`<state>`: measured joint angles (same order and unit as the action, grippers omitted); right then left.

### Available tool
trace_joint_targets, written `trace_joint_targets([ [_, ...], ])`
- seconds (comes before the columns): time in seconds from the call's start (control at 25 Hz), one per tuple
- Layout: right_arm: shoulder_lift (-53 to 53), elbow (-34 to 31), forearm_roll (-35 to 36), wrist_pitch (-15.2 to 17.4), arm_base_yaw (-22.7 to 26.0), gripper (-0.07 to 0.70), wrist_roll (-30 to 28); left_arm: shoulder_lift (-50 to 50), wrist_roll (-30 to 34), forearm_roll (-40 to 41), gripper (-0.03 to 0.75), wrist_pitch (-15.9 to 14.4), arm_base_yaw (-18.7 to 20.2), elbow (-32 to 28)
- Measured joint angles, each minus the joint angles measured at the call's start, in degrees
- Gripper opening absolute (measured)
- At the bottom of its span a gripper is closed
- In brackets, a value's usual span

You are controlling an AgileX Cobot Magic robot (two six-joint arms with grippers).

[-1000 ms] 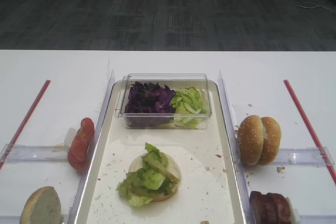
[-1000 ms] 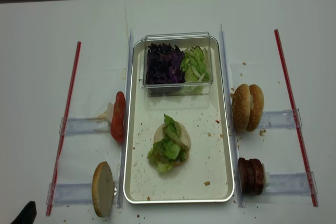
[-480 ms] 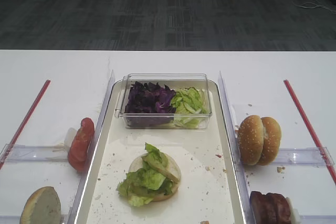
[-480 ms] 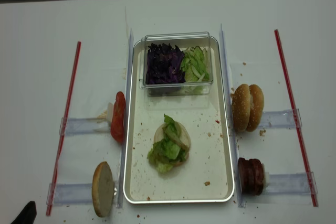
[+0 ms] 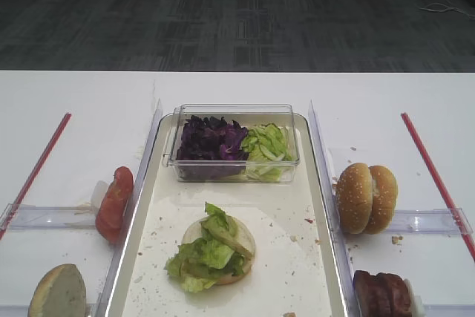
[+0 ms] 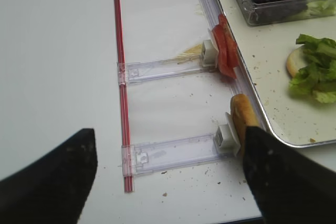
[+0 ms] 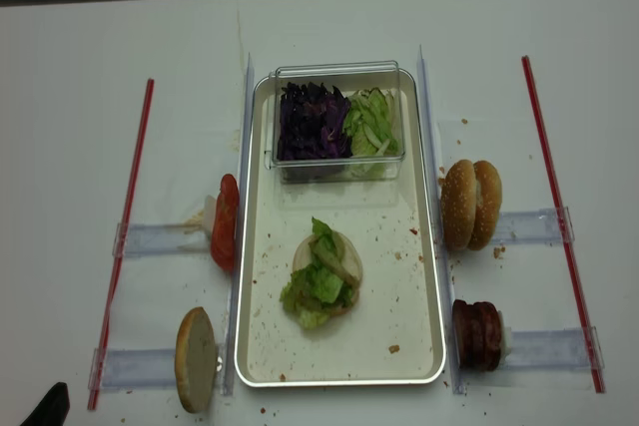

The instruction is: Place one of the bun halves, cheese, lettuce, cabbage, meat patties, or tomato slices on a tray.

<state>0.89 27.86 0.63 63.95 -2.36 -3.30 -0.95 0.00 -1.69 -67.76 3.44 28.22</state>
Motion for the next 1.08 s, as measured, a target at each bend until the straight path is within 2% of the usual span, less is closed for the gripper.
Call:
trace_joint_targets([
  [1.08, 0.0, 0.0, 0.0, 0.0, 0.0, 0.693, -0.1, 0.0, 0.0, 0.0, 0.561, 0.0, 0.0, 0.0],
])
